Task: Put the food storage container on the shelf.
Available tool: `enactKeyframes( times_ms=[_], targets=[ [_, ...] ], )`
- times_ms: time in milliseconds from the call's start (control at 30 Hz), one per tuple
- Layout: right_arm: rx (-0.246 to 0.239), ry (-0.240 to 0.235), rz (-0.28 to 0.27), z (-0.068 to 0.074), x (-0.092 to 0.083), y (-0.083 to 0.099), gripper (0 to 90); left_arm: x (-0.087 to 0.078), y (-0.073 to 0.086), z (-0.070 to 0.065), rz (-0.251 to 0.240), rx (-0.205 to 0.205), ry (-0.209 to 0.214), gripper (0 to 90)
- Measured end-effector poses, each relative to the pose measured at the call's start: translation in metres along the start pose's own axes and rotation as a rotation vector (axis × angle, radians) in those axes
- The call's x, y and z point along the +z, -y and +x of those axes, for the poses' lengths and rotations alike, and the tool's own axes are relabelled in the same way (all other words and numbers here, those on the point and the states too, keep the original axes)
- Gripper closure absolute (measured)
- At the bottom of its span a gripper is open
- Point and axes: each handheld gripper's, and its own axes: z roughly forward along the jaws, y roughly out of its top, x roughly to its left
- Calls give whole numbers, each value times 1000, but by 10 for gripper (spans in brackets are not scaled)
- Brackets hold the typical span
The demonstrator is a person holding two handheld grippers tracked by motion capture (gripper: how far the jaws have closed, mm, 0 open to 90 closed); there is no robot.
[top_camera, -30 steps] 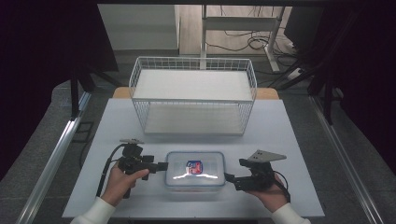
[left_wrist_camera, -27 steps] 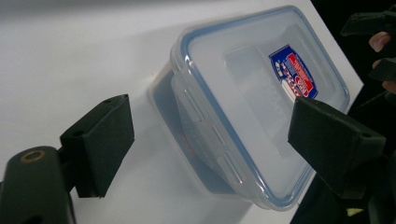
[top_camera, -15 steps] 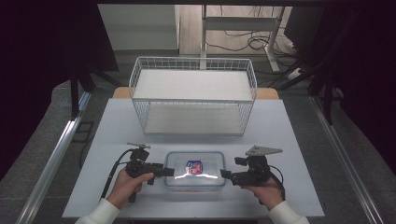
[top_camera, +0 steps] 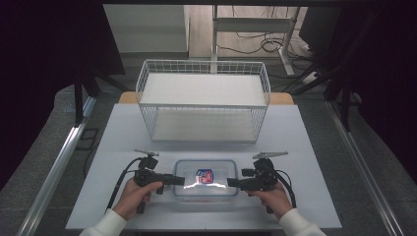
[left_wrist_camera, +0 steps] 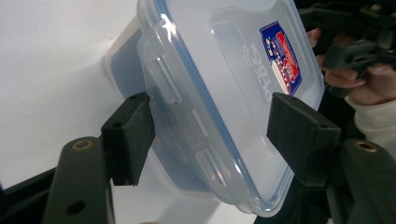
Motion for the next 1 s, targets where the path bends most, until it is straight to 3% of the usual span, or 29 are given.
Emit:
enactKeyframes(
  times_ms=[67,200,233,300,433,500,633,1000],
  targets=[
    [8,-6,21,-2,5,-1,105,-1,0,1,-2,-10,6,343],
    [57,-61,56,-5,14,-2,112,-1,0,1,2,-5,4,344],
    [75,-96,61,-6,16,-2,147,-1,0,1,2,-5,4,344],
    [88,-111,68,-7,18,-2,149,-1,0,1,3,-5,4,345],
    [110,-121,75,-9,17,-3,182,-1,-1,0,2,-6,3,344],
    [150,-124,86,-10,14,-3,229,0,-1,0,4,-4,1,341],
    [172,-117,79,-9,7,-3,334,0,-1,-1,4,-2,1,342],
    [192,-134,68,-7,-3,-2,441,-9,4,-8,-13,29,-11,410]
  ],
)
